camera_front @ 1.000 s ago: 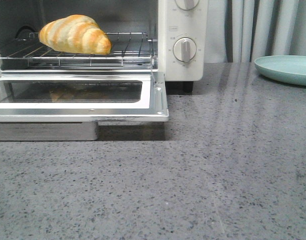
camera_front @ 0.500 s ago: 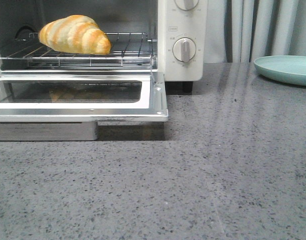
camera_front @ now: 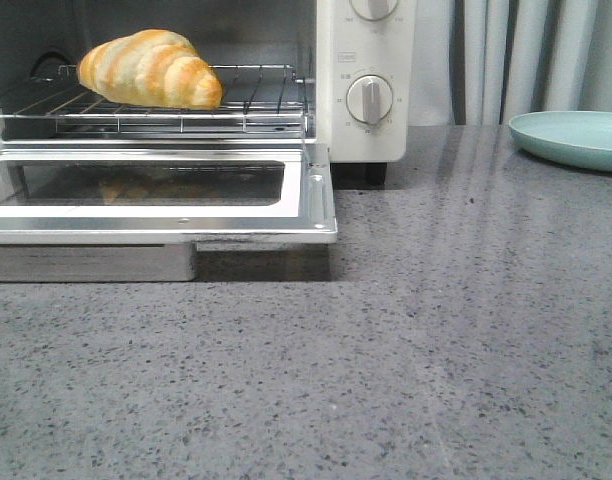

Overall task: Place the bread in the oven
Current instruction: 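Withdraw the right gripper out of the oven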

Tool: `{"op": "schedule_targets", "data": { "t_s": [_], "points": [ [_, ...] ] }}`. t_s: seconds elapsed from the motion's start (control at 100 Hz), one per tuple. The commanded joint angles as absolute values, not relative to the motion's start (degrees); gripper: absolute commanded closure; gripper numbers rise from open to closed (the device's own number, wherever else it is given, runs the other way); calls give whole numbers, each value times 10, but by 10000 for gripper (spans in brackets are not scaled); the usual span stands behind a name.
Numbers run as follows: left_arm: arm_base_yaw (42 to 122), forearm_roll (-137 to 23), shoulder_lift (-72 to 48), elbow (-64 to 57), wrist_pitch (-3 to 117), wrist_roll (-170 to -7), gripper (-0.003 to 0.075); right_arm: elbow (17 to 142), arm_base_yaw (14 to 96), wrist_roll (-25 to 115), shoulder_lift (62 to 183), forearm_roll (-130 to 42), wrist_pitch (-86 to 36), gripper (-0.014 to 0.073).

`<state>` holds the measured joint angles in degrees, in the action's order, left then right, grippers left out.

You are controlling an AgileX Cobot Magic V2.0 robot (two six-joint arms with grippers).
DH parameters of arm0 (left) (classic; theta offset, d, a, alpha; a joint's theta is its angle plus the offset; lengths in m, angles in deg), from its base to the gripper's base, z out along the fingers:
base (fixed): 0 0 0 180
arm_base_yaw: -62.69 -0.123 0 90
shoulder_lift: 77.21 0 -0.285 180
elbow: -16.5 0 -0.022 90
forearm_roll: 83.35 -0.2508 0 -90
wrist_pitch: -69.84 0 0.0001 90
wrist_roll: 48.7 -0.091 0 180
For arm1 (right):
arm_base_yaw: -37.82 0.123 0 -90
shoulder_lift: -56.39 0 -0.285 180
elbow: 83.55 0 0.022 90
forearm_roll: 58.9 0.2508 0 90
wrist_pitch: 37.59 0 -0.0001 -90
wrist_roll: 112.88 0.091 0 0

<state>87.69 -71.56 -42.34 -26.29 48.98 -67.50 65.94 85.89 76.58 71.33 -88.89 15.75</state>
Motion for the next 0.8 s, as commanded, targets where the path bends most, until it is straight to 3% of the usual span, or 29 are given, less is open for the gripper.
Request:
{"op": "schedule_targets", "data": {
  "t_s": [0.0, 0.36, 0.59, 0.79],
  "points": [
    [876, -707, -421, -248, 534, -674, 741, 671, 858, 767, 724, -908, 113, 652],
    [863, -694, -489, -279, 546, -676, 741, 671, 858, 767, 724, -908, 113, 652],
    [763, -796, -633, -437, 630, -676, 741, 671, 858, 767, 724, -908, 113, 652],
    [672, -728, -702, -550, 626, -674, 741, 671, 858, 767, 724, -908, 113, 652]
  ]
}}
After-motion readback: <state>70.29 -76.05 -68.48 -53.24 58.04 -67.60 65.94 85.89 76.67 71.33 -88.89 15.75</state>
